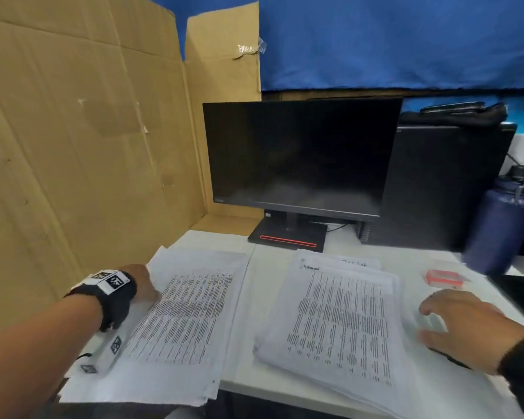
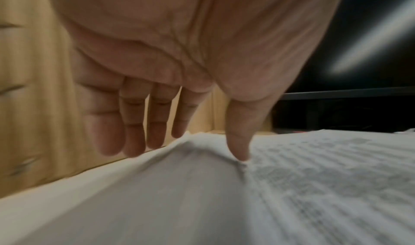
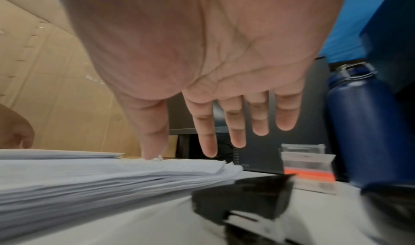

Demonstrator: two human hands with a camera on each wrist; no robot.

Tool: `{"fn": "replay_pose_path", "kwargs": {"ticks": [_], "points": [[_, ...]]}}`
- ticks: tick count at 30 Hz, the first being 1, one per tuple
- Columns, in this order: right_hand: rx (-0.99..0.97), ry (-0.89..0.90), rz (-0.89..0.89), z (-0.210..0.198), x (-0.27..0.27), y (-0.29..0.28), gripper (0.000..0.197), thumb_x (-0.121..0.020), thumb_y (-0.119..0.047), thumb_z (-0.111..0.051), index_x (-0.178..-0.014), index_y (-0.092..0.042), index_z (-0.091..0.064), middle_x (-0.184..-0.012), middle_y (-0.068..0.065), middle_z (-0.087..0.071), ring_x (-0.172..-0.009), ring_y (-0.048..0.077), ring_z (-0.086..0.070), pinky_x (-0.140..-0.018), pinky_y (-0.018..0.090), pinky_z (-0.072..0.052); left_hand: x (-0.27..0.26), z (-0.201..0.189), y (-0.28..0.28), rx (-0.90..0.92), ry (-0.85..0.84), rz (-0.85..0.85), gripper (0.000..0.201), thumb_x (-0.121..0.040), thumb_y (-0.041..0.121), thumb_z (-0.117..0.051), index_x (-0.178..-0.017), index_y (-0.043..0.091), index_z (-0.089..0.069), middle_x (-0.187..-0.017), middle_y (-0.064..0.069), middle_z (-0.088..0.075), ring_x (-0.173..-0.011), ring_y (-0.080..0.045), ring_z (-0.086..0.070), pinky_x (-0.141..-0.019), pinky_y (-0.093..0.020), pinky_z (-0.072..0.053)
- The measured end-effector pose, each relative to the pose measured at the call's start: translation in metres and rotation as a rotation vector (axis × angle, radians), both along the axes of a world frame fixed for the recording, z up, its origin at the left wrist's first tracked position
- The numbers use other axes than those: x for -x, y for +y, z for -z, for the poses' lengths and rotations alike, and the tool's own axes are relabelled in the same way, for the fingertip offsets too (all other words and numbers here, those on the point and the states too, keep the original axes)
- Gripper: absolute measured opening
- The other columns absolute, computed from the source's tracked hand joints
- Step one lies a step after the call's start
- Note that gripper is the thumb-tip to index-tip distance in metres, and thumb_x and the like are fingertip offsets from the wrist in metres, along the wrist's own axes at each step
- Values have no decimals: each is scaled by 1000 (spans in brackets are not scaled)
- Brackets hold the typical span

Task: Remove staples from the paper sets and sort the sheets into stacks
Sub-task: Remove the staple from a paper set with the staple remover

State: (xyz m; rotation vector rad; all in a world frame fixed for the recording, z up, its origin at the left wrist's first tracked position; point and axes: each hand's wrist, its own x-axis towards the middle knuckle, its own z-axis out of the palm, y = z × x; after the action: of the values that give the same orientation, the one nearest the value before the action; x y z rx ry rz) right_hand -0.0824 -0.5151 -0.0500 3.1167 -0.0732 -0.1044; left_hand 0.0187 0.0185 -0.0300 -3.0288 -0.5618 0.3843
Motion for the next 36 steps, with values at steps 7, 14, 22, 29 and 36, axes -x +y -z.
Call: {"fn": "replay_pose_path", "kwargs": {"ticks": [7, 14, 22, 29, 36], "points": [[-108, 22, -105, 4, 9, 48, 59, -86, -73, -48, -136, -42, -46, -154, -13, -32, -143, 13, -28, -116, 34, -27, 9, 22, 29, 54, -60, -71, 60, -76, 59, -75, -114, 13, -70, -97, 1, -71, -88, -18, -68, -76, -22, -53], [-109, 54, -152, 6, 16, 70, 64, -86, -73, -46, -141, -40, -43, -161, -9, -24, -148, 15, -20, -119, 36, -23, 4, 30, 49, 148, -167, -72, 57, -74, 34, -79, -121, 9, -59, -108, -4, -66, -100, -24, -65, -84, -31, -55], [-277, -62, -321, -19, 0, 157, 43, -93, -57, -52, -131, -38, -53, -140, -15, -46, -127, 10, -43, -109, 31, -37, 22, 26, 42, 285, -368, -15, 76, -84, 16, -78, -149, 15, -39, -131, -11, -64, -111, -29, -64, -84, -31, -48], [-826, 377, -46, 1, -43, 272, 43, -90, -43, -69, -111, -6, -61, -100, 5, -69, -87, 22, -68, -81, 30, -57, 26, 18, 41, 471, -431, -56, 20, -92, 20, -72, -109, 11, -69, -95, -4, -68, -81, -22, -61, -64, -27, -41], [-1213, 318, 150, 17, -71, 292, 28, -82, -25, -80, -100, -8, -68, -93, 10, -76, -79, 25, -73, -74, 41, -63, 42, 11, 46, 1319, -441, -277, 5, -101, 11, -62, -104, 10, -66, -91, -21, -78, -77, -37, -75, -70, -47, -63]]}}
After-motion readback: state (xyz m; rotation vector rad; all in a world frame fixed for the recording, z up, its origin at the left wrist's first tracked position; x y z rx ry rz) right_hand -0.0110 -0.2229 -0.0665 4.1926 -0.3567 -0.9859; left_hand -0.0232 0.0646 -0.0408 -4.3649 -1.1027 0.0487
